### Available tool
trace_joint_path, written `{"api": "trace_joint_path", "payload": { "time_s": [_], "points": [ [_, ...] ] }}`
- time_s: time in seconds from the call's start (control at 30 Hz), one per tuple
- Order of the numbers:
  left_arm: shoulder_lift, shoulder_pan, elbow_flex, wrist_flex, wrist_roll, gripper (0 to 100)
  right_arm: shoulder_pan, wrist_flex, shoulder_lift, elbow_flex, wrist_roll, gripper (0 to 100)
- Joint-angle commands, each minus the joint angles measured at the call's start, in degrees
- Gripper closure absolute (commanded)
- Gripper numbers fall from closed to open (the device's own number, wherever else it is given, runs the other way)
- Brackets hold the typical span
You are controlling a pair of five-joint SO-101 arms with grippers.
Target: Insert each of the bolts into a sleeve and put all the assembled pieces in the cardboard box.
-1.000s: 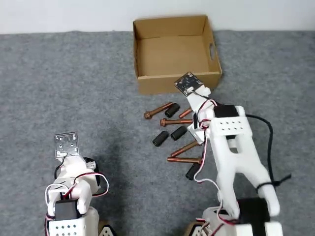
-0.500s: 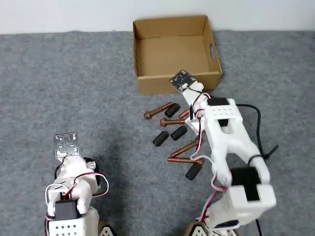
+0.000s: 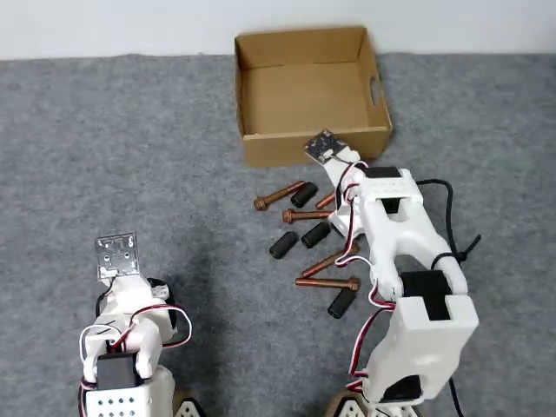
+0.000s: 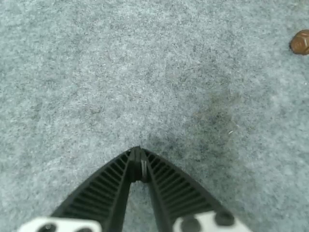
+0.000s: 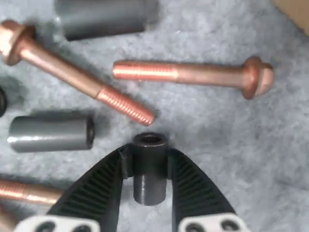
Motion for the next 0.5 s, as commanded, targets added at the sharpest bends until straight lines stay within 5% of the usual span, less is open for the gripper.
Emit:
{"api": "trace_joint_path", "payload": {
  "time_s": [0.0, 0.47],
  "points": [
    [-0.4, -0.4, -0.3, 0.2, -0.2, 99, 1.4, 4.9, -0.5, -3.9, 0.3, 98.9],
    [-0.4, -0.4, -0.3, 0.2, -0.2, 99, 4.8, 42.4, -0.6, -28.6, -18.6, 98.9]
  ]
}}
